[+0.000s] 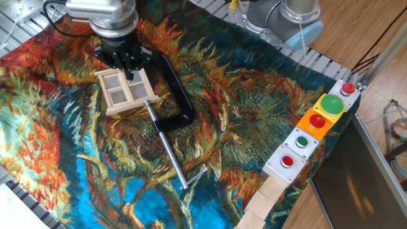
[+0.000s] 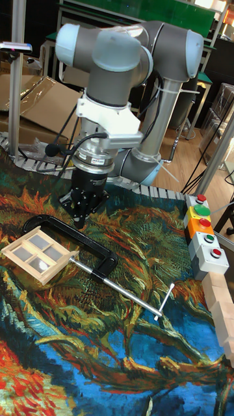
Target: Open a sliding window
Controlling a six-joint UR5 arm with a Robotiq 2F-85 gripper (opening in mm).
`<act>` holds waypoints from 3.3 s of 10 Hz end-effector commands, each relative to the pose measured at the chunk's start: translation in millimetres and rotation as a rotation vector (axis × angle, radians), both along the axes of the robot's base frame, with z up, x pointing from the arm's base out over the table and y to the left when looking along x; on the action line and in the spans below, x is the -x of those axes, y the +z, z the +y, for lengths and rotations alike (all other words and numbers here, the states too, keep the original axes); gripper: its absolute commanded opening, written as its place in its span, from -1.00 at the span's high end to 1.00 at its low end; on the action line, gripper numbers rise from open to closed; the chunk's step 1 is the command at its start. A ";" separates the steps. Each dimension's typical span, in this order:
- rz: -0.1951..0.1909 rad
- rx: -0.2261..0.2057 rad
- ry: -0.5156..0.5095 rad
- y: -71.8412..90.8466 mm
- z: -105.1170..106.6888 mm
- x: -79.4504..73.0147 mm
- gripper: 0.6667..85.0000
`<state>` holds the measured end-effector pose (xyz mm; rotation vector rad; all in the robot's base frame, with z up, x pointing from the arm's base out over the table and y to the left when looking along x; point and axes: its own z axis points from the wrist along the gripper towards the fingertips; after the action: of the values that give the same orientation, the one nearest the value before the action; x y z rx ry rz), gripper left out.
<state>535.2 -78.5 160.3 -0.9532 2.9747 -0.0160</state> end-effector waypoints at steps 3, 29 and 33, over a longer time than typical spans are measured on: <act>0.010 0.000 0.099 -40.1 -55.4 7.5 0.16; 0.028 0.085 0.228 -113.8 -80.0 52.7 0.26; 0.030 0.082 0.185 -117.5 -73.0 53.8 0.23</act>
<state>482.1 -154.9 45.2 -1.2736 2.9158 -0.1333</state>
